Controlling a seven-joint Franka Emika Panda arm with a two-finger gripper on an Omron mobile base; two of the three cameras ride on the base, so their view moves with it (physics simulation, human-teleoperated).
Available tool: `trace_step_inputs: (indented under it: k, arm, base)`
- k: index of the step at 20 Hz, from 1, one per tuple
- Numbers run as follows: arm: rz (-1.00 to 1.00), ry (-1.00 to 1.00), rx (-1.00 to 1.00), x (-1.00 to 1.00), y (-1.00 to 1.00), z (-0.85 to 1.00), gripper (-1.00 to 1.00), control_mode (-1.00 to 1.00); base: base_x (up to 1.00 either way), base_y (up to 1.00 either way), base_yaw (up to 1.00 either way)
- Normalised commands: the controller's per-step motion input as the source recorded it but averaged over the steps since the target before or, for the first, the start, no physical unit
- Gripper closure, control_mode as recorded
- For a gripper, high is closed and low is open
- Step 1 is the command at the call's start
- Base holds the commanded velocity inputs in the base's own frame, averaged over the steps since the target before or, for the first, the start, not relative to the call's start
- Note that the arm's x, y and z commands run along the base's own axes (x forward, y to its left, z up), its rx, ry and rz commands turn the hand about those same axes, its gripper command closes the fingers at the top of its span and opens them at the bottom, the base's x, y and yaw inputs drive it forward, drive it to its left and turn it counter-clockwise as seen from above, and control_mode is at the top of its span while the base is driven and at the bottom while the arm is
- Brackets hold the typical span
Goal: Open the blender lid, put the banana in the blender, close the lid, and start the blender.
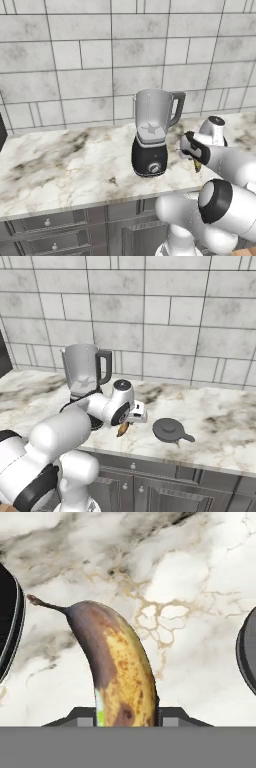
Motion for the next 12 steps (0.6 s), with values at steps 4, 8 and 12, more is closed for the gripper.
trace_step_inputs:
  k: [4, 8, 12]
  arm:
    - [0.0, -0.12, 0.0, -0.11, 0.0, 0.94, 1.0, -1.0]
    - [0.0, -0.06, 0.0, -0.04, 0.0, 0.86, 1.0, -1.0]
    - [0.0, -0.08, 0.0, -0.07, 0.01, 0.83, 1.0, -1.0]
  base:
    - [0.0, 0.0, 0.0]
    - [0.0, 0.0, 0.0]
    - [0.0, 0.0, 0.0]
